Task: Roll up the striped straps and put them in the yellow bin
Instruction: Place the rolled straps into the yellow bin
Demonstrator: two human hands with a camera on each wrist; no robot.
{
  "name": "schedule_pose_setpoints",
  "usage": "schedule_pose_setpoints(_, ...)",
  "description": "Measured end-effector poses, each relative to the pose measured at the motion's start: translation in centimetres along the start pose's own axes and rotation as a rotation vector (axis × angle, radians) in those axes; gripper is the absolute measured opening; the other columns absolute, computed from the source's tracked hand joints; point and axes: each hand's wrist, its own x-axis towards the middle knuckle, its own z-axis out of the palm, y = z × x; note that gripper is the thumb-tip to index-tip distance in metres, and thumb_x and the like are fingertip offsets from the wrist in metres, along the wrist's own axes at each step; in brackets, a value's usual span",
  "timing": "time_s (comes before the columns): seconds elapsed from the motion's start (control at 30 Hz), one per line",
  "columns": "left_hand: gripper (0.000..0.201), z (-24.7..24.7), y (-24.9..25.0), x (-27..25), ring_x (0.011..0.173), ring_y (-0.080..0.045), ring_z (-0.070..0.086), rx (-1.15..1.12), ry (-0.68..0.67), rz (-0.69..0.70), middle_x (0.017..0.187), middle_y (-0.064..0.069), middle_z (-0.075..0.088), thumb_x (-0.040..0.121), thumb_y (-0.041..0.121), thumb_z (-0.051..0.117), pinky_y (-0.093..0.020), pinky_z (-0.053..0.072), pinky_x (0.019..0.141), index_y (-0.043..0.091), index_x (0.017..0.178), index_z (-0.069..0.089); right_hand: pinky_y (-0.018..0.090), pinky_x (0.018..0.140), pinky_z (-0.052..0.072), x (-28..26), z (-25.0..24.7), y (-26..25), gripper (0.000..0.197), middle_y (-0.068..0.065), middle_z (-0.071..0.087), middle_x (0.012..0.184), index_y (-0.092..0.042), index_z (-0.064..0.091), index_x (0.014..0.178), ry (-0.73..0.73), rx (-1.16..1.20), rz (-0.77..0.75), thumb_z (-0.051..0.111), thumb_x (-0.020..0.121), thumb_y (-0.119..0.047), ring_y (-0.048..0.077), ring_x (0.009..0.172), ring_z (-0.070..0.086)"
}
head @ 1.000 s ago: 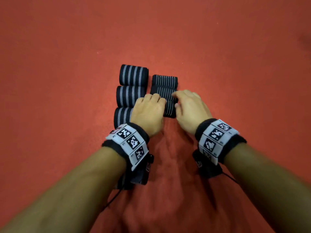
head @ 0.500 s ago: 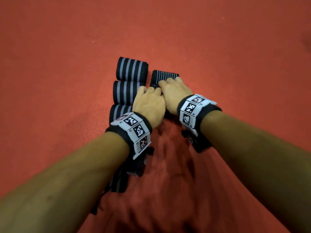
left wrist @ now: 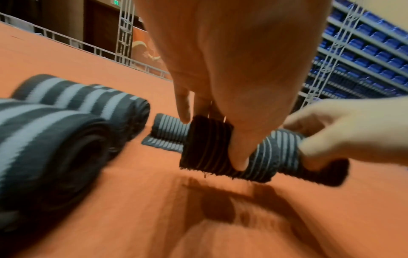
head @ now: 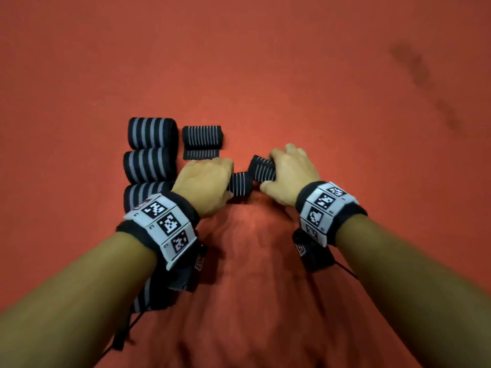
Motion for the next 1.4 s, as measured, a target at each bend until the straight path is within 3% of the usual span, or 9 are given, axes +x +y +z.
schedule_pose_setpoints(0.23, 0.036, -2.9, 12.3, 0.6, 0.098, -0.031, 0.059, 0.011, 0.010, 0.296, 0.106, -0.004, 0.063, 0.088, 0.031, 0.064, -0.033, 0.029, 0.073, 0.019, 0.114, 0.041, 0.031, 0.063, 0.032, -12.6, -2.2, 12.5, 0.044, -0.007, 0.048, 0.075, -0.022, 0.037, 0.103, 0.021, 0.259, 0.141, 0.065, 0.070, -0.015, 0.027, 0.073, 0.050)
schedule_pose_setpoints(0.47, 0.038, -1.4, 29.9, 1.1, 0.096, -0.031, 0.062, 0.036, -0.049, 0.572, 0.105, -0.001, 0.062, 0.087, 0.034, 0.064, -0.033, 0.032, 0.070, 0.021, 0.111, 0.038, 0.031, 0.071, 0.030, -25.6, -1.0, 24.0, 0.044, -0.014, 0.040, 0.078, -0.025, 0.034, 0.101, 0.136, 0.329, 0.309, 0.063, 0.070, -0.015, 0.021, 0.078, 0.045)
schedule_pose_setpoints(0.67, 0.037, 2.2, 46.3, -0.5, 0.100, -0.029, 0.060, 0.107, -0.130, 0.824, 0.106, 0.001, 0.060, 0.086, 0.033, 0.064, -0.037, 0.039, 0.079, 0.022, 0.110, 0.038, 0.036, 0.076, 0.040, -38.5, 2.2, 33.1, 0.045, -0.004, 0.051, 0.090, -0.021, 0.040, 0.108, 0.217, 0.422, 0.582, 0.065, 0.070, -0.027, 0.025, 0.087, 0.052)
schedule_pose_setpoints(0.8, 0.035, 5.5, 57.2, -3.2, 0.103, -0.027, 0.059, 0.143, -0.199, 1.008, 0.110, 0.002, 0.060, 0.086, 0.031, 0.063, -0.038, 0.040, 0.087, 0.022, 0.112, 0.042, 0.040, 0.075, 0.044, -47.7, 5.3, 37.9, 0.044, 0.008, 0.059, 0.095, -0.015, 0.044, 0.106, 0.260, 0.470, 0.780, 0.060, 0.069, -0.032, 0.035, 0.091, 0.056)
schedule_pose_setpoints(0.97, 0.035, 11.2, 69.4, -8.1, 0.107, -0.022, 0.059, 0.150, -0.276, 1.255, 0.110, 0.006, 0.063, 0.082, 0.029, 0.064, -0.038, 0.042, 0.091, 0.027, 0.115, 0.050, 0.036, 0.070, 0.041, -58.5, 10.4, 42.0, 0.038, 0.004, 0.056, 0.089, -0.016, 0.044, 0.099, 0.357, 0.627, 1.055, 0.062, 0.067, -0.026, 0.032, 0.086, 0.055)
schedule_pose_setpoints(1.07, 0.037, 15.3, 74.5, -11.8, 0.094, -0.028, 0.062, 0.288, -0.237, 1.363, 0.099, 0.001, 0.065, 0.077, 0.024, 0.067, -0.039, 0.041, 0.080, 0.022, 0.112, 0.056, 0.036, 0.071, 0.043, -63.1, 13.9, 43.2, 0.039, 0.005, 0.054, 0.096, -0.017, 0.044, 0.104, 0.393, 0.720, 1.231, 0.064, 0.071, -0.022, 0.030, 0.088, 0.054)
schedule_pose_setpoints(1.17, 0.038, 19.8, 77.6, -14.4, 0.086, -0.034, 0.064, 0.316, -0.218, 1.369, 0.094, -0.007, 0.067, 0.076, 0.014, 0.064, -0.040, 0.039, 0.076, 0.013, 0.114, 0.057, 0.038, 0.070, 0.045, -65.3, 17.2, 44.4, 0.041, 0.009, 0.054, 0.106, -0.015, 0.044, 0.108, 0.406, 0.829, 1.430, 0.068, 0.074, -0.020, 0.033, 0.094, 0.055)
schedule_pose_setpoints(1.33, 0.039, 26.4, 81.2, -15.8, 0.105, -0.035, 0.062, 0.427, -0.285, 1.195, 0.116, -0.010, 0.064, 0.091, 0.017, 0.047, -0.041, 0.038, 0.089, 0.011, 0.129, 0.043, 0.036, 0.067, 0.041, -65.0, 21.9, 47.7, 0.038, 0.018, 0.062, 0.108, -0.007, 0.045, 0.116, 0.493, 1.071, 1.648, 0.061, 0.084, -0.020, 0.040, 0.098, 0.060)
schedule_pose_setpoints(1.4, 0.042, 29.0, 82.3, -15.5, 0.113, -0.035, 0.059, 0.475, -0.395, 1.062, 0.125, -0.012, 0.060, 0.093, 0.020, 0.049, -0.042, 0.037, 0.095, 0.011, 0.132, 0.037, 0.036, 0.070, 0.045, -64.4, 23.3, 49.5, 0.040, 0.018, 0.063, 0.112, -0.006, 0.043, 0.121, 0.459, 1.182, 1.700, 0.058, 0.088, -0.023, 0.038, 0.101, 0.061)
